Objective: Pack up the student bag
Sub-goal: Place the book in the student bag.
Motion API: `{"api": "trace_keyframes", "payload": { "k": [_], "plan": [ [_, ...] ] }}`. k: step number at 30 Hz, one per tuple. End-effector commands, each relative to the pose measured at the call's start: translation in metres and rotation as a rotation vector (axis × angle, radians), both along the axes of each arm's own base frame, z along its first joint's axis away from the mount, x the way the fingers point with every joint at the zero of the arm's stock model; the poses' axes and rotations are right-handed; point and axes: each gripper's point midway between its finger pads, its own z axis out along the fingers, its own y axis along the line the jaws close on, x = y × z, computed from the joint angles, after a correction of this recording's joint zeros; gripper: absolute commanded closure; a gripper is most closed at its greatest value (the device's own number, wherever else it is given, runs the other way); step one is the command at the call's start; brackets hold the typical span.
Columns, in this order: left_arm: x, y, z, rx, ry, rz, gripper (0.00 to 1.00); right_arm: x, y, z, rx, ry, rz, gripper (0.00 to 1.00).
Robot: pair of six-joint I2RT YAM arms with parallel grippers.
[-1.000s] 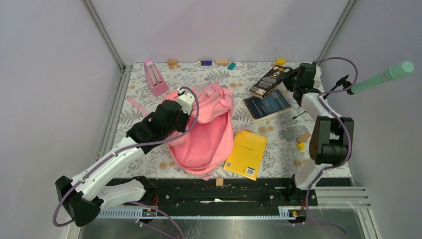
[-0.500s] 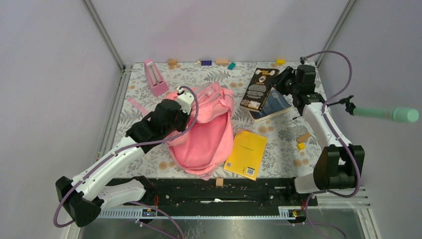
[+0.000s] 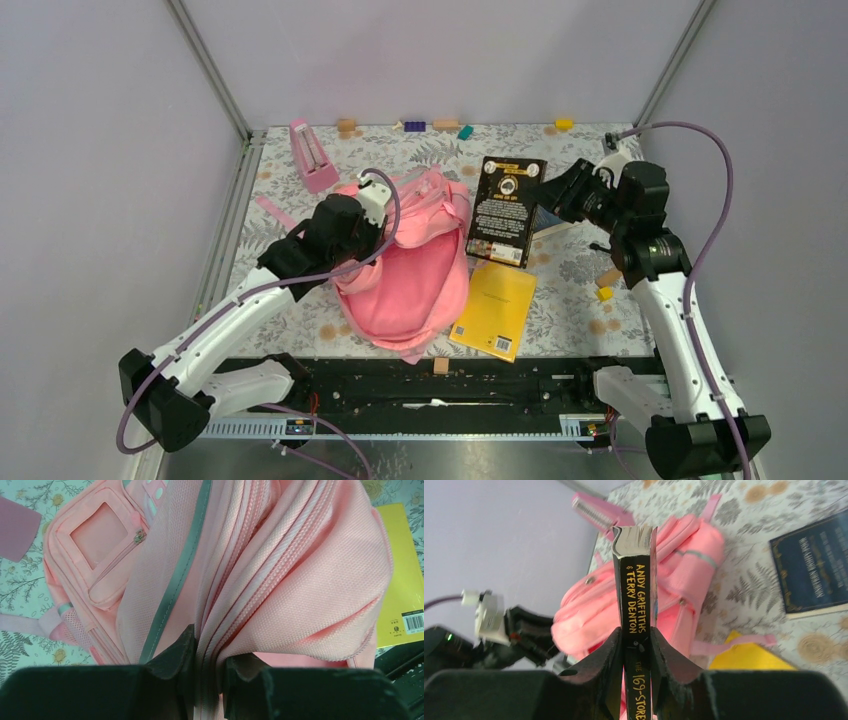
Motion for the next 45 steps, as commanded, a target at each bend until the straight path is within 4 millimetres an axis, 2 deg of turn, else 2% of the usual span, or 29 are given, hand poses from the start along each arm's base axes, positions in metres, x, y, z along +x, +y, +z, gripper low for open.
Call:
{"api": "trace_keyframes", "payload": {
  "k": [1, 8, 14, 17, 20, 24, 28, 35, 39, 45],
  "plan": [
    [0.026, -0.017, 0.073, -0.203, -0.171, 0.022, 0.99, -0.042, 0.028, 0.003, 0.05, 0.033, 0.177, 1.0],
    [0.033, -0.015, 0.068, -0.218, -0.139, 0.026, 0.99, -0.112, 0.067, 0.013, 0.127, 0.089, 0.457, 1.0],
    [0.04, -0.009, 0.063, -0.223, -0.119, 0.038, 0.99, -0.163, 0.087, 0.028, 0.206, 0.09, 0.638, 1.0],
    [0.044, -0.006, 0.06, -0.225, -0.112, 0.043, 0.99, -0.181, 0.094, 0.031, 0.225, 0.08, 0.688, 1.0],
    [0.045, -0.008, 0.057, -0.233, -0.102, 0.025, 1.0, -0.194, 0.105, 0.021, 0.198, 0.111, 0.732, 1.0],
    [0.042, -0.013, 0.059, -0.251, -0.103, -0.018, 1.0, -0.206, 0.136, 0.006, 0.221, 0.149, 0.827, 1.0],
    [0.035, -0.018, 0.064, -0.266, -0.11, -0.064, 1.0, -0.188, 0.16, -0.017, 0.234, 0.178, 0.815, 1.0],
    [0.026, -0.025, 0.076, -0.301, -0.143, -0.137, 1.0, -0.125, 0.182, -0.055, 0.258, 0.195, 0.576, 1.0],
    [0.019, -0.029, 0.078, -0.314, -0.142, -0.175, 1.0, -0.088, 0.191, -0.072, 0.271, 0.19, 0.444, 1.0],
    [0.015, -0.029, 0.084, -0.327, -0.158, -0.188, 1.0, -0.037, 0.193, -0.099, 0.291, 0.206, 0.216, 1.0]
  ]
}}
